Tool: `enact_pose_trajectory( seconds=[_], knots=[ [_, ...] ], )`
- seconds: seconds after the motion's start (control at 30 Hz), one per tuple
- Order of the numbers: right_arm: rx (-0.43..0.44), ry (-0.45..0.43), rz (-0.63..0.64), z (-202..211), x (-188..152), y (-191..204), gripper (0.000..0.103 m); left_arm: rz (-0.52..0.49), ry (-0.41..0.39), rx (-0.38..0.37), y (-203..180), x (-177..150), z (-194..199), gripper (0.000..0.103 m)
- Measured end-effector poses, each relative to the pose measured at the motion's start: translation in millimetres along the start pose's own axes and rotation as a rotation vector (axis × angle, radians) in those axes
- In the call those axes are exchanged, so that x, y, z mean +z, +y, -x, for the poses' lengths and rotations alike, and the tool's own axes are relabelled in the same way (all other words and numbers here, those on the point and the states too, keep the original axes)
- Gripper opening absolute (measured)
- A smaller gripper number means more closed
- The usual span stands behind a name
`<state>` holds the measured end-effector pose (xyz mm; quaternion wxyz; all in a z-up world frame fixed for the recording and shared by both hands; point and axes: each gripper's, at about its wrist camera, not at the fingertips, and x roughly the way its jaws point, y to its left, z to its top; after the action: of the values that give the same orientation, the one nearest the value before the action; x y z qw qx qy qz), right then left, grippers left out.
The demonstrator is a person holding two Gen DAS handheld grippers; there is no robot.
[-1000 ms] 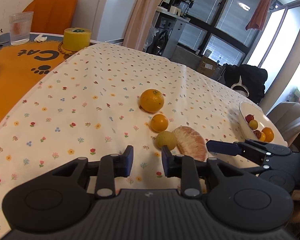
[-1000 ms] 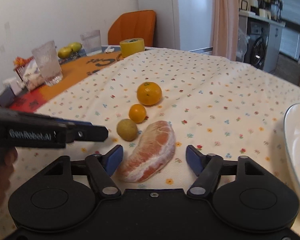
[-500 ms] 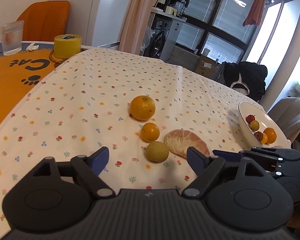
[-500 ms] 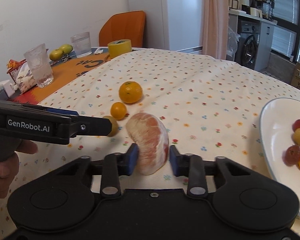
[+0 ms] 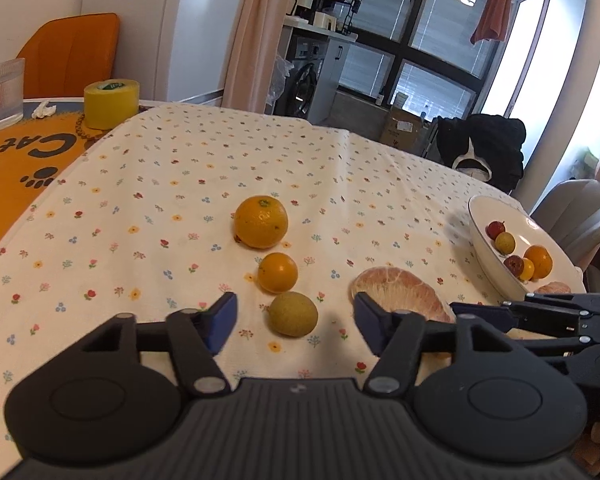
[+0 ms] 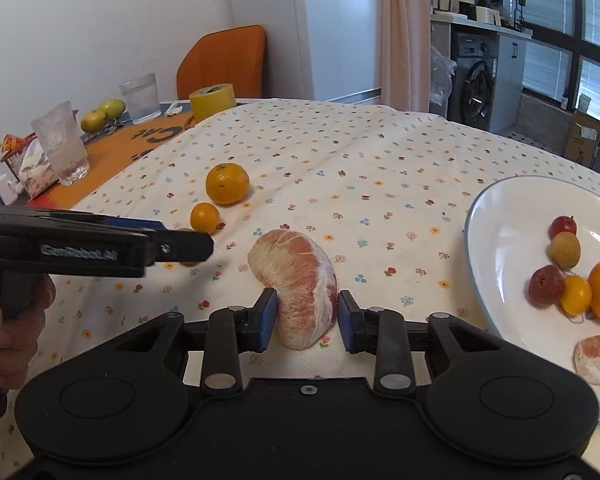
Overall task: Organize fruits
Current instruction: 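Grasp a yellow-green plum with the left tool while the right tool grasps a pomelo segment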
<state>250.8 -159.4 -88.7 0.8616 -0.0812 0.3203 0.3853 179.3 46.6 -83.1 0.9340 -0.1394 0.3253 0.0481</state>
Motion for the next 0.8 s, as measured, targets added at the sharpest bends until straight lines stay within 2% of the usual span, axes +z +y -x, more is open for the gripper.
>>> enact_pose_trajectory(
  seconds=[0.07,0.2,0.27,0.33,0.73,0.8],
  knots=[
    [0.004,-0.003,0.009,-2,1,1,0.036,-0.002,0.01,0.005,0,-1,-3,0.048],
    [0.02,-0.007,0.021,-7,4,3,0.045,-0.012,0.004,0.016,-2,-1,-5,0.045],
    [0.022,-0.005,0.034,-10,6,5,0.047,-0.024,0.006,0.021,-4,-1,-6,0.033],
    [0.025,-0.004,0.038,-13,7,5,0.048,-0.03,0.007,0.027,-4,-2,-6,0.026],
    [0.035,-0.015,0.083,-22,9,9,0.054,-0.031,-0.024,0.018,0,1,11,0.025],
    [0.018,-0.019,0.102,-22,8,12,0.046,-0.029,-0.029,0.019,1,2,13,0.025]
  ],
)
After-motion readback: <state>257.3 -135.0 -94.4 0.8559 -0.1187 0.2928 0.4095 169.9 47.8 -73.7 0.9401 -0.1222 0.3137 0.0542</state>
